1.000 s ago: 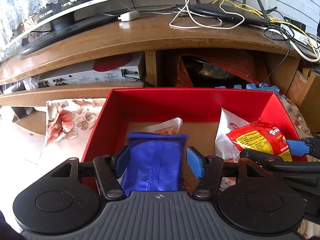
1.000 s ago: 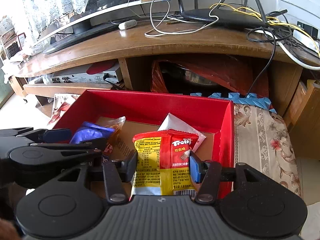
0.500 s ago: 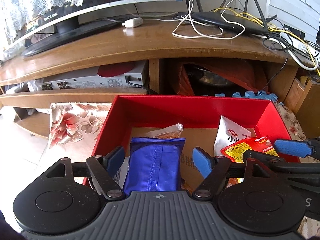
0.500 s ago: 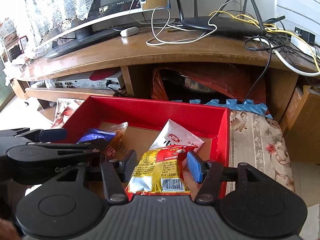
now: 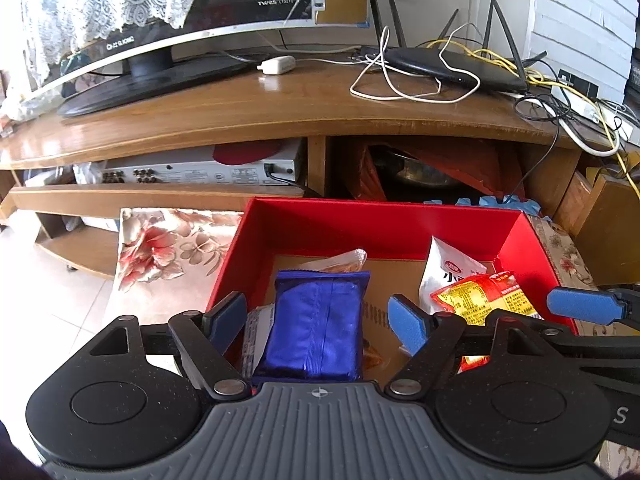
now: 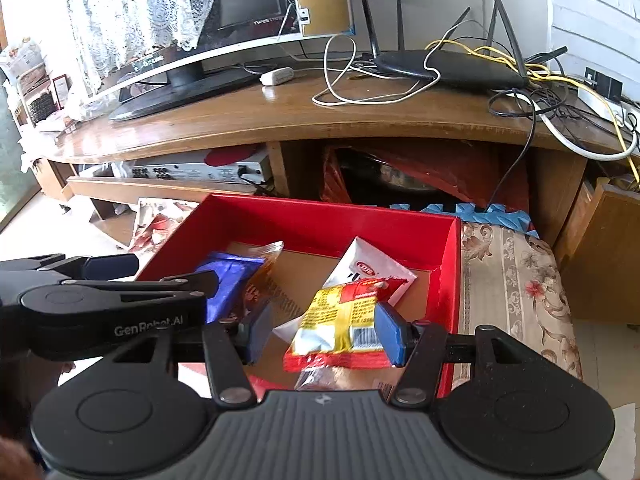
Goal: Organize snacks
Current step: 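Lower blue packet into box and open left gripper while right releases Trolli bag, then move left tool to white packet while right tool moves to vacuum-packed sausages, then close left gripper on white packet while right gripper closes on sausage pack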
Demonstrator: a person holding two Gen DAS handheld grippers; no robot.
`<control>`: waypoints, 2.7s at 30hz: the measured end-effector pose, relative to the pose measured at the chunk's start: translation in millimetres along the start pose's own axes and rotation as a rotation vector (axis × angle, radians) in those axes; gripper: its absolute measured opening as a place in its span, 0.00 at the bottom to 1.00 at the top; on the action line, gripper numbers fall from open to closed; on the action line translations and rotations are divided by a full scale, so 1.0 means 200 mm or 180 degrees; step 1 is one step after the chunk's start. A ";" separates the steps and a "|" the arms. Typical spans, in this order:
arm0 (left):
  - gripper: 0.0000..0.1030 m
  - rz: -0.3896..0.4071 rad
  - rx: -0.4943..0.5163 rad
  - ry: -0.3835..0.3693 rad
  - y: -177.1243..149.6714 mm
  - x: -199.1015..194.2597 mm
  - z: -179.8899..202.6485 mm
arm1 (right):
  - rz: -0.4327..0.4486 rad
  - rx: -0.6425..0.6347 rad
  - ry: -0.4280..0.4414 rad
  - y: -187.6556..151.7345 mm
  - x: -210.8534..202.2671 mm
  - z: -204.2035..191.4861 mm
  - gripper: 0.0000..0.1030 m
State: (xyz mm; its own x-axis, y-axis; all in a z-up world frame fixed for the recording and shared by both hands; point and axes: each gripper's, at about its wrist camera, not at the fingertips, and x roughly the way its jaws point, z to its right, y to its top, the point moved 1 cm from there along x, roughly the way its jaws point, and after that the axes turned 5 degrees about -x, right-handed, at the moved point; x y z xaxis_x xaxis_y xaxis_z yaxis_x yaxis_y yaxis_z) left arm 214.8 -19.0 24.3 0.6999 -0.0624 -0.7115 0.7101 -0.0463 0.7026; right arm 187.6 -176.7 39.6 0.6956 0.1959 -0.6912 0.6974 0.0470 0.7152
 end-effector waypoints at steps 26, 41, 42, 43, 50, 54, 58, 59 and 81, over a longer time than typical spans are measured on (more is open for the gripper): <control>0.82 -0.0375 0.0263 -0.0051 -0.44 -0.27 -0.09 | -0.0599 -0.0122 0.0287 -0.41 -0.18 -0.19 0.55; 0.84 -0.0875 0.0476 -0.0223 -0.72 -0.27 -0.17 | -0.0876 -0.0197 0.0278 -0.54 -0.16 -0.23 0.56; 0.84 -0.0910 0.0501 -0.0222 -0.73 -0.26 -0.17 | -0.0884 -0.0208 0.0286 -0.54 -0.16 -0.24 0.56; 0.84 -0.0948 0.0521 -0.0223 -0.74 -0.25 -0.17 | -0.0897 -0.0220 0.0294 -0.55 -0.16 -0.24 0.56; 0.87 -0.1055 0.0536 -0.0316 -0.77 -0.23 -0.18 | -0.0955 -0.0222 0.0297 -0.56 -0.14 -0.25 0.56; 0.86 -0.1064 0.0514 -0.0445 -0.76 -0.25 -0.19 | -0.0980 -0.0217 0.0299 -0.56 -0.13 -0.25 0.57; 0.88 -0.1060 0.0732 -0.0425 -0.79 -0.25 -0.15 | -0.1039 -0.0200 0.0328 -0.57 -0.11 -0.26 0.57; 0.88 -0.1067 0.0727 -0.0442 -0.79 -0.25 -0.15 | -0.1053 -0.0208 0.0336 -0.57 -0.10 -0.27 0.57; 0.61 -0.0999 0.0325 -0.0500 -0.74 -0.28 -0.28 | -0.1105 0.0074 0.0400 -0.54 0.05 -0.37 0.60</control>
State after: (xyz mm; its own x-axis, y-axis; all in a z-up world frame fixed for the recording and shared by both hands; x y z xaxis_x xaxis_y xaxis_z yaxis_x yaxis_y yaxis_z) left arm 75.6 47.0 -40.8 0.4230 -0.1815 -0.8877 0.8716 -0.1864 0.4534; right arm 106.3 -108.0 -36.3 0.3913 0.2910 -0.8731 0.8929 0.1099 0.4367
